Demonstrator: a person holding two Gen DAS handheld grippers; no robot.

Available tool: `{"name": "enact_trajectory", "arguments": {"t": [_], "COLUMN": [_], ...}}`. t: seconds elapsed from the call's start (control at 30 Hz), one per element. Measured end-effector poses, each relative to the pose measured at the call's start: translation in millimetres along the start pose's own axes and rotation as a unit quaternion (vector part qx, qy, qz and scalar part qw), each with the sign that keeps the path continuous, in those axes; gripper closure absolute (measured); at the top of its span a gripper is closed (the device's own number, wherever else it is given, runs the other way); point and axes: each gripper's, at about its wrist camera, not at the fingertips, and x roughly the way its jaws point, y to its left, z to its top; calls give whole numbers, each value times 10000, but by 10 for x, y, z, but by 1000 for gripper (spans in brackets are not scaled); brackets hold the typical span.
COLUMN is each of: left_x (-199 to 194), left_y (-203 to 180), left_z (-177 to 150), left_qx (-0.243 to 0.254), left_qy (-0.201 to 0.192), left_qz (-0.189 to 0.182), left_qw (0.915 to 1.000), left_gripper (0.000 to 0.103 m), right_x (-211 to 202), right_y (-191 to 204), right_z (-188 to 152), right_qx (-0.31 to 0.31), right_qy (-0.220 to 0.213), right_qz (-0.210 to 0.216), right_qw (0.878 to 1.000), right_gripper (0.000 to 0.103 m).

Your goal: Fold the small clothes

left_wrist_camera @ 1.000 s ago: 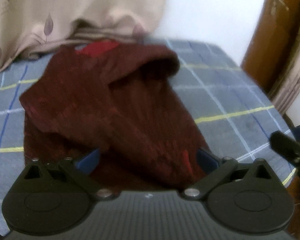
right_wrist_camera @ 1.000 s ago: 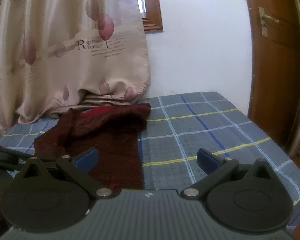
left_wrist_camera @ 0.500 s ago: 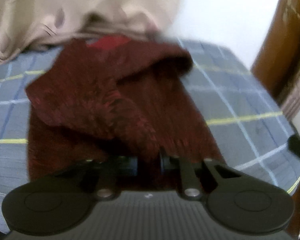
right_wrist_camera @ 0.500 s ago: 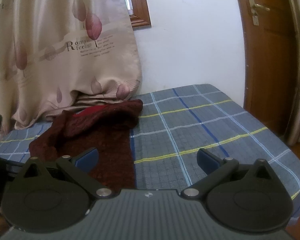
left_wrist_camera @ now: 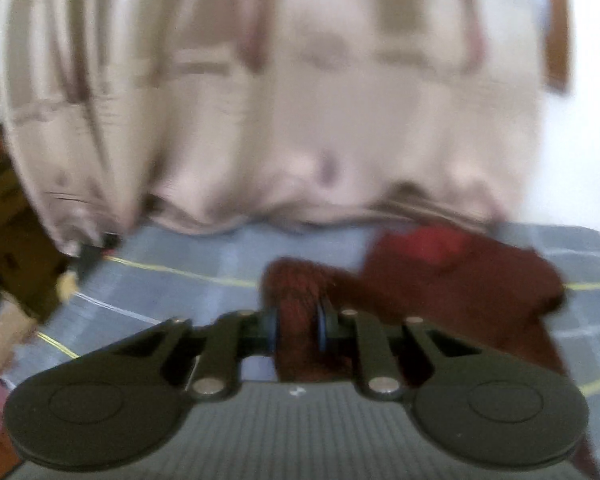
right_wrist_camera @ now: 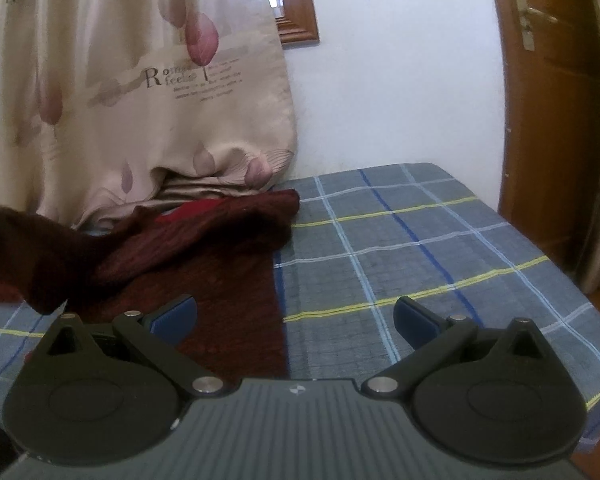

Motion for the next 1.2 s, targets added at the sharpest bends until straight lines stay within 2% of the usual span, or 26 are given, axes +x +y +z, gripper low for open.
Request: {"name": "enact_trajectory", "arguments": {"t": [0.1, 0.27, 0.37, 0.43, 0.53, 0.6, 0.67, 0.7, 0.73, 0.83, 0.9, 0.97, 1.03, 1.07, 1.2], "left_x": [316, 803, 1183, 1407, 1659, 1709, 1723, 1731, 1721, 1586, 1489, 1316, 1087, 990, 704], "left_y": [344, 966, 1258, 1348, 1388, 1434, 1505, 1575, 1669, 1892, 1941, 1905, 1779, 1712, 1423], "left_z": [201, 445, 553, 567, 525, 471, 413, 401, 385, 349, 326, 248, 78, -21, -530], "left_qx": [-139, -360, -586, -481, -188, -210, -363, -559, -827, -1186, -1228, -1214, -1228, -1266, -1602], "left_qy": [1, 10, 203, 228, 94, -137, -412, -476, -591, -982, -920, -877, -930, -933, -717], "left_qz": [578, 1389, 1506, 1512, 1432, 1538, 1603, 1645, 1707, 1841, 1724, 1333, 1108, 1002, 114], "left_qw": [9982, 9896, 9866, 9871, 9895, 9878, 9855, 9836, 9801, 9708, 9730, 9797, 9818, 9825, 9844], "left_gripper": [85, 85, 85, 83, 80, 77, 54, 18, 4, 5, 5, 5, 5, 5, 5], "right_x": [27, 124, 182, 229, 321, 370, 414, 429, 450, 548, 662, 796, 942, 1028, 1372], "right_y": [49, 125, 202, 249, 303, 334, 362, 371, 381, 407, 499, 665, 873, 1016, 1485], "right_z": [14, 40, 50, 58, 64, 65, 66, 76, 102, 233, 338, 438, 512, 525, 467], "right_qx": [-42, -156, -272, -335, -361, -376, -406, -422, -416, -279, -415, -848, -1453, -1866, -3094], "right_qy": [51, 177, 237, 258, 369, 466, 516, 533, 558, 574, 545, 476, 333, 294, 393], "right_qz": [32, 25, 27, 14, 5, 5, 29, 98, 210, 685, 974, 1135, 1431, 1569, 2050], "right_qw": [10000, 9997, 9993, 9991, 9987, 9982, 9978, 9976, 9974, 9956, 9929, 9888, 9784, 9694, 9277], "right_gripper": [0, 0, 0, 0, 0, 0, 0, 0, 0, 0, 0, 0, 2, 5, 9]}}
